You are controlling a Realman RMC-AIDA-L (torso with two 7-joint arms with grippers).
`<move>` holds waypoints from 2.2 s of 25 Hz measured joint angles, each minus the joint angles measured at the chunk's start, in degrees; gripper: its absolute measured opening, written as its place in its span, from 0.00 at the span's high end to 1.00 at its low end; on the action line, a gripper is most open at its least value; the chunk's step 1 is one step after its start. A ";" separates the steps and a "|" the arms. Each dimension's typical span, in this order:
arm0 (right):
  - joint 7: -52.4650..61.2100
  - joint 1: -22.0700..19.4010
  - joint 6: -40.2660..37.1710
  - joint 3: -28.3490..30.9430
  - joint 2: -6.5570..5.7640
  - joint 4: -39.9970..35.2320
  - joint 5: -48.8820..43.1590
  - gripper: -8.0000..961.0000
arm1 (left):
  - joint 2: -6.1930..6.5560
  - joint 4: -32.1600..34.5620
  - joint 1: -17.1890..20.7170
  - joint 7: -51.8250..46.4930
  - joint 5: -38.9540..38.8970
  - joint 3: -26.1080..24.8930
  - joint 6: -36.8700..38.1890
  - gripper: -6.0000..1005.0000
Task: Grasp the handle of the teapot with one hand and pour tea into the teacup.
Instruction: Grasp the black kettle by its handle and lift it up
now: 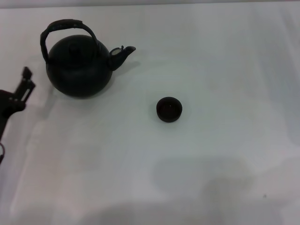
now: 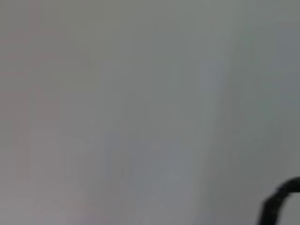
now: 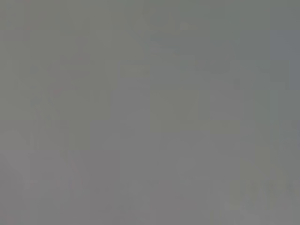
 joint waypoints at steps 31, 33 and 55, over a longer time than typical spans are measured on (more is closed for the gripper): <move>3.07 0.00 -0.23 0.04 -0.17 -0.12 -0.11 0.12 | -0.22 -0.36 -9.48 0.08 0.29 -0.80 -8.95 0.12; 3.10 -0.07 -0.26 0.04 -0.17 -0.12 -0.03 0.12 | -0.20 -0.36 -10.01 0.08 -0.36 -0.80 -10.13 0.12; 3.93 0.30 -0.25 0.04 -0.08 0.16 -0.13 0.12 | -0.02 -0.61 -12.35 0.31 -0.23 -0.28 -13.50 0.51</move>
